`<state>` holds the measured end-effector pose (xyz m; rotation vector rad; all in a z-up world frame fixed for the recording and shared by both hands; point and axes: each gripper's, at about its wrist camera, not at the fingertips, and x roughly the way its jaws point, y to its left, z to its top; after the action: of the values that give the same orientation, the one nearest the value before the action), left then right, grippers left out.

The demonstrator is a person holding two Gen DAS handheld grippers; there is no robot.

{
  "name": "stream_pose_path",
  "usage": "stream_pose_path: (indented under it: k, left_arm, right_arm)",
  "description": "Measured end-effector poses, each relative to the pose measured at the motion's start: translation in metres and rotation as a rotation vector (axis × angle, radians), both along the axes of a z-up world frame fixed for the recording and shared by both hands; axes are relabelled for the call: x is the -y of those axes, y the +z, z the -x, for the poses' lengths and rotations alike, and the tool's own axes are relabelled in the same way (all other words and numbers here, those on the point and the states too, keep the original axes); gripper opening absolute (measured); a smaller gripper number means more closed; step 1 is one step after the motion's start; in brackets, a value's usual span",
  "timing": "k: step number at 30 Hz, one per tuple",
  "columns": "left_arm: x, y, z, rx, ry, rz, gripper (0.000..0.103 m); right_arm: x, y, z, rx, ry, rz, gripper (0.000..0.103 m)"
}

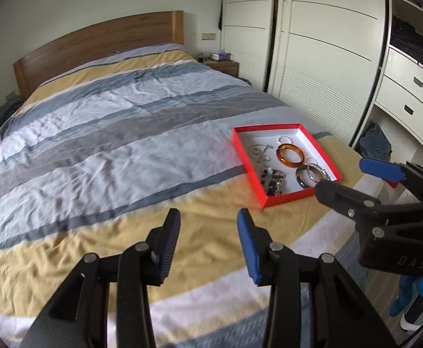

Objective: Organize jewelry

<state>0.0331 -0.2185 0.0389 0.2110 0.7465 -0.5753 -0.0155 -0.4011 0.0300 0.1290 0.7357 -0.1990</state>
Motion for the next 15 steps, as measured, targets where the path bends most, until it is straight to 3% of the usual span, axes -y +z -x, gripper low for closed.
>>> stream_pose_path:
  k: [6, 10, 15]
  left_arm:
    - [-0.050, 0.019, 0.038, 0.062, 0.085, 0.007, 0.039]
    - [-0.074, 0.026, 0.054, 0.081, 0.111, 0.025, 0.039]
    - [-0.094, 0.031, 0.070, 0.124, 0.148, 0.036, 0.039]
  right_arm:
    - [-0.056, 0.010, 0.042, 0.053, 0.027, 0.022, 0.094]
    - [-0.077, 0.014, 0.061, 0.092, 0.016, 0.036, 0.101]
    - [-0.097, 0.013, 0.080, 0.113, -0.006, 0.049, 0.102]
